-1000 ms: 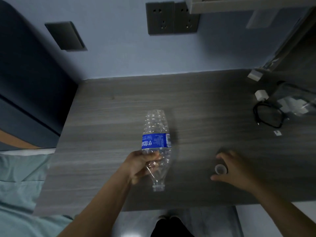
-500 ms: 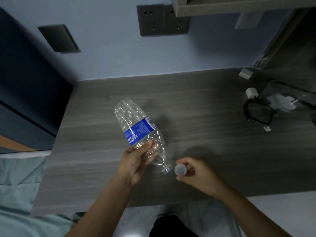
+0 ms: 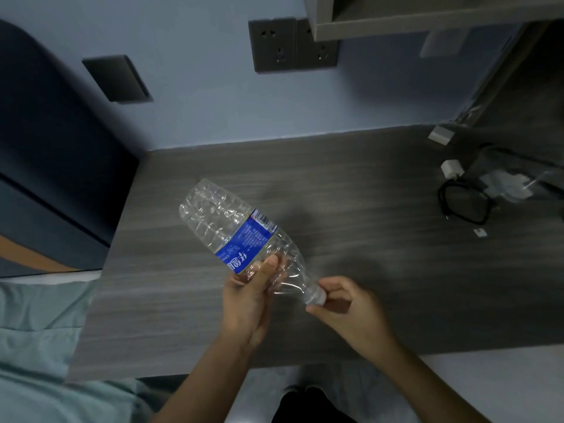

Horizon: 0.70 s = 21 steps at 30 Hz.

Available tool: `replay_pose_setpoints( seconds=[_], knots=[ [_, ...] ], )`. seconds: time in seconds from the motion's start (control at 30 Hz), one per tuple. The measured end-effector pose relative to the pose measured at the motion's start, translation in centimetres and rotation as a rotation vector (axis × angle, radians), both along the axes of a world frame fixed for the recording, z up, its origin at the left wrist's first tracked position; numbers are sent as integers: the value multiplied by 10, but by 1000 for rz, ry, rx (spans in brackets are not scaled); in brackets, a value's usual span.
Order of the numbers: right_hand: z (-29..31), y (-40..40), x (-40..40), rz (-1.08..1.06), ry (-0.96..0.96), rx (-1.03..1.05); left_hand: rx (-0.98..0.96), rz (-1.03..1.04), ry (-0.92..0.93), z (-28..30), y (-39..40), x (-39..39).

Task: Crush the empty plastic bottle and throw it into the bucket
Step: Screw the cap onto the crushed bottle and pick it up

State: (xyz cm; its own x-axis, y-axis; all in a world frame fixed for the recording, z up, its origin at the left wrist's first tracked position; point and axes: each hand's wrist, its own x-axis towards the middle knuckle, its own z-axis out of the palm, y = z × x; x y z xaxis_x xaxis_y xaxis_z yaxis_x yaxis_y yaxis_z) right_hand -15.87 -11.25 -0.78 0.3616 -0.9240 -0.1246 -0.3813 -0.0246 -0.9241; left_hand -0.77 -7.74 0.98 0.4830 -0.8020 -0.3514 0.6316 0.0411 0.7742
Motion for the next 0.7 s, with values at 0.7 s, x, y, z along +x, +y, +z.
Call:
replay_pose_setpoints(
  seconds=[0.7],
  knots=[
    [-3,10,3,-86,-205,-14,15,107,74,-2,12,-5]
  ],
)
